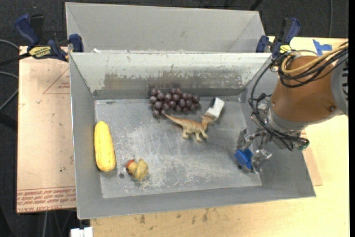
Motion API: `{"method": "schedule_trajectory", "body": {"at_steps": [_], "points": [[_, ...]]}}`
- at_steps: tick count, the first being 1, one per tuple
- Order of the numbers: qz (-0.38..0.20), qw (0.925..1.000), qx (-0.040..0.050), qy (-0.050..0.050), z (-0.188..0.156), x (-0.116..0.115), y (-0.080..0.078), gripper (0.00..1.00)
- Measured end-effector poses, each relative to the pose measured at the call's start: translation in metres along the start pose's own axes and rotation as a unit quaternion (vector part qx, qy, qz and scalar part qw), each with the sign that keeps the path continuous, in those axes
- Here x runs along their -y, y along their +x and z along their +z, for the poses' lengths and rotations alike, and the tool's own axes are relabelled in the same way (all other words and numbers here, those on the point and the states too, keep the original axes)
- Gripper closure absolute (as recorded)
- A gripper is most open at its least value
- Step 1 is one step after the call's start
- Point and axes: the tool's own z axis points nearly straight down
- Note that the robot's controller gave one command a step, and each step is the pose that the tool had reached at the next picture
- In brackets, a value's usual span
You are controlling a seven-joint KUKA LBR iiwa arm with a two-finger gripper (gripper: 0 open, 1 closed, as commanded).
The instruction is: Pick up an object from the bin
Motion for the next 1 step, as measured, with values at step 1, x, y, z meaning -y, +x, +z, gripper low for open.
{"method": "schedule_trajectory", "body": {"at_steps": [1], "points": [[-0.013,0.9999,0.0034,0.004,-0.1574,0.0032,-0.0125,1.0]]}}
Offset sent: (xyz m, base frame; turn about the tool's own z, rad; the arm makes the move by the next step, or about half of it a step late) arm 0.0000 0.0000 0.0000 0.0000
